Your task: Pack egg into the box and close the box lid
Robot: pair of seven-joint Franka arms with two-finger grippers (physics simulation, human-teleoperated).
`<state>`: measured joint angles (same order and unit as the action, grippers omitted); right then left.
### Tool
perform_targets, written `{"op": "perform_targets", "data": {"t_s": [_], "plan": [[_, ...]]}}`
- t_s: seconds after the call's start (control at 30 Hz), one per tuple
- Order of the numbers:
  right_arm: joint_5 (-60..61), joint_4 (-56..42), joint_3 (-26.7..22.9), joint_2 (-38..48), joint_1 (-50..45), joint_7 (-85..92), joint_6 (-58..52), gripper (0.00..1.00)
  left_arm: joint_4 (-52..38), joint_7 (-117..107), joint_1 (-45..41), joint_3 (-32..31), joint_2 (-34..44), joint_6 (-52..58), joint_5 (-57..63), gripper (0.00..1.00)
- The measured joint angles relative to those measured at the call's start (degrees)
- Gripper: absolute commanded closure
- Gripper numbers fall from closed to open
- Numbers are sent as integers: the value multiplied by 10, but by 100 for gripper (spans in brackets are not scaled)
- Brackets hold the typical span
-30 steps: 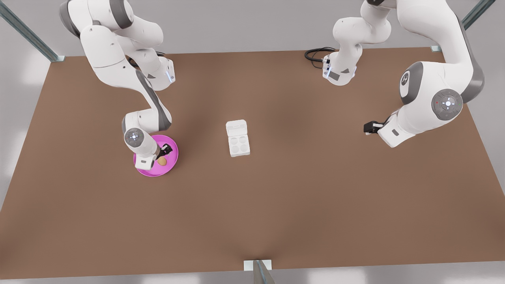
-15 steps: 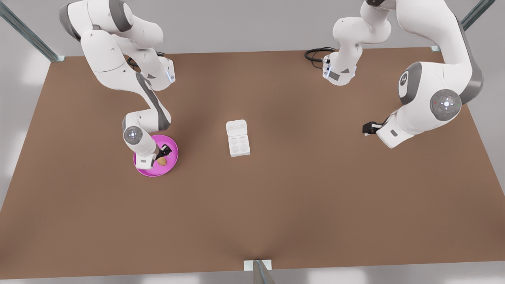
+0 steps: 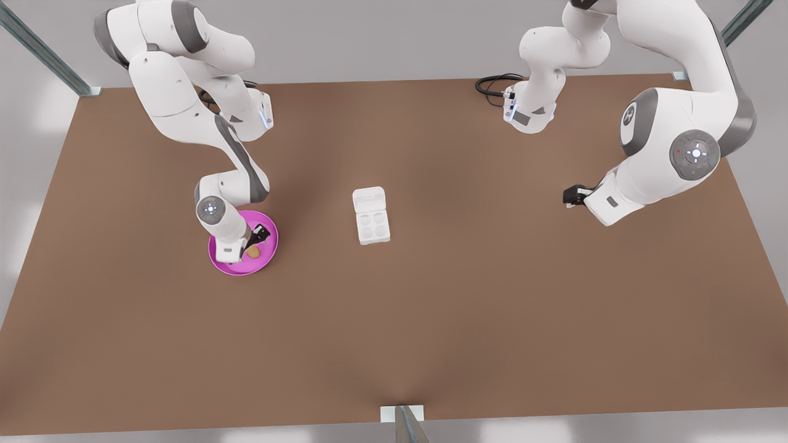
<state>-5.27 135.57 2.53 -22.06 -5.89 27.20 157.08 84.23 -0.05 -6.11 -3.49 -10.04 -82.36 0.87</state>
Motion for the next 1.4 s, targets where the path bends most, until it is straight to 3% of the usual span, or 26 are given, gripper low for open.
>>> {"op": "perform_targets", "data": {"t_s": [0.17, 0.33, 0.5, 0.67, 1.0, 1.2, 1.4], "plan": [[0, 0, 0, -4, -2, -1, 1, 0, 1, 0, 1, 1, -4, 1, 0, 0], [2, 0, 0, -5, -2, 1, 1, 28, 0, 0, 9, 2, -12, 1, 2, 0], [2, -3, 0, -6, -1, 3, 0, 28, 0, 0, 8, 2, -14, 1, 2, 0], [2, -6, 1, -5, -1, 6, -2, 50, 0, 0, 8, 2, -14, 1, 3, 0], [1, -13, 1, 7, 3, 12, -6, 53, 0, -1, 8, 2, -14, 1, 4, 0], [1, -21, 4, 61, 4, 19, -33, 53, 0, -1, 7, 2, -14, 0, 4, 0], [113, -168, 89, 20, -13, 24, -93, 53, 1, -1, 8, 2, -20, 1, 3, 0]]}}
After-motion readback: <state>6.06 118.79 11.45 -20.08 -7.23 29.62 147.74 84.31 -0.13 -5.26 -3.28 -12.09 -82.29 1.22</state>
